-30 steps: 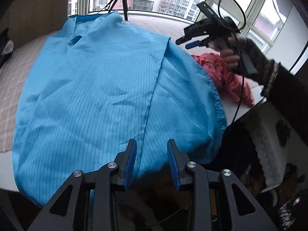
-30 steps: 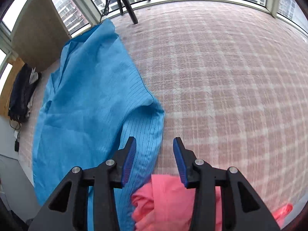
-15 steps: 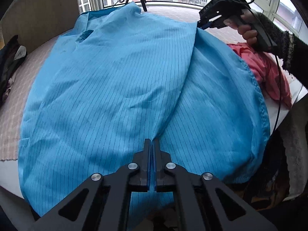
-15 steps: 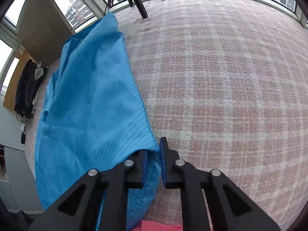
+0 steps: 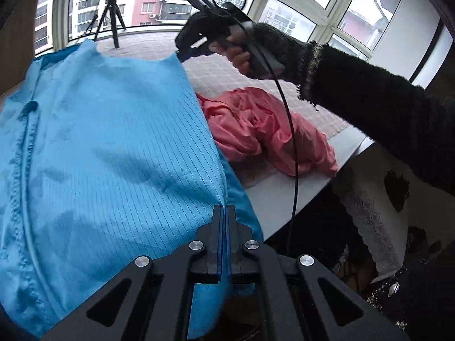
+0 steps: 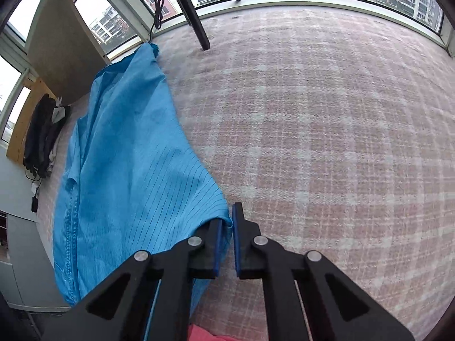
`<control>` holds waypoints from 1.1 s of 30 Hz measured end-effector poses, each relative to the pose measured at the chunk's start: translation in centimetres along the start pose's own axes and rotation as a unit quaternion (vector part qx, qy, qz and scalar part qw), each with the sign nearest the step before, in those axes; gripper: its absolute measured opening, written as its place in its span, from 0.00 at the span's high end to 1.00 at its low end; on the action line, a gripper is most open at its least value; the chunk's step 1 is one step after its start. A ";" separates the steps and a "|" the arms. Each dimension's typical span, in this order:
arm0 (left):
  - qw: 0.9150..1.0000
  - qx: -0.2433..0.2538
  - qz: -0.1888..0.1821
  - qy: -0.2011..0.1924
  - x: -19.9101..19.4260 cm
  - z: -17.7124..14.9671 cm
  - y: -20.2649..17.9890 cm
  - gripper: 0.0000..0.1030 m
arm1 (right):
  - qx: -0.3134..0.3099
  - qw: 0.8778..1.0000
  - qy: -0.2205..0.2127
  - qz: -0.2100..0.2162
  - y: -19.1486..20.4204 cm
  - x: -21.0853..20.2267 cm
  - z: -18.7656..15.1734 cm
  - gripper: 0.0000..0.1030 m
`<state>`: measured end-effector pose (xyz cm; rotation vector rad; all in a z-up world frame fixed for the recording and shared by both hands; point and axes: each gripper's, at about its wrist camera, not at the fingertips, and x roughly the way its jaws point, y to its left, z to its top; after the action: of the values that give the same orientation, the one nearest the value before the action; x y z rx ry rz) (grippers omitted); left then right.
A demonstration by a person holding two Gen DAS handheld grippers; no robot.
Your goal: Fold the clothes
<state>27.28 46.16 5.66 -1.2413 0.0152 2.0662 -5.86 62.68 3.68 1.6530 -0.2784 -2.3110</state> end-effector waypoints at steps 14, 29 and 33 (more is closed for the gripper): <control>0.998 -0.042 -0.039 0.003 -4.5 -2.0 2.9 0.93 | 0.011 0.999 -0.046 -0.010 -1.0 -7.6 -5.1 0.79; 0.994 -0.088 0.058 0.011 -9.0 -11.1 9.9 0.93 | 0.043 0.994 0.002 0.096 9.0 -9.8 -31.1 0.52; 0.994 -0.085 0.066 -0.005 -10.1 -12.5 9.6 0.93 | 0.008 1.000 0.007 0.028 11.2 -8.6 -32.2 0.52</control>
<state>34.16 28.90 3.56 -1.3657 -0.0874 2.2257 28.52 55.33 4.49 1.6461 -0.3380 -2.2614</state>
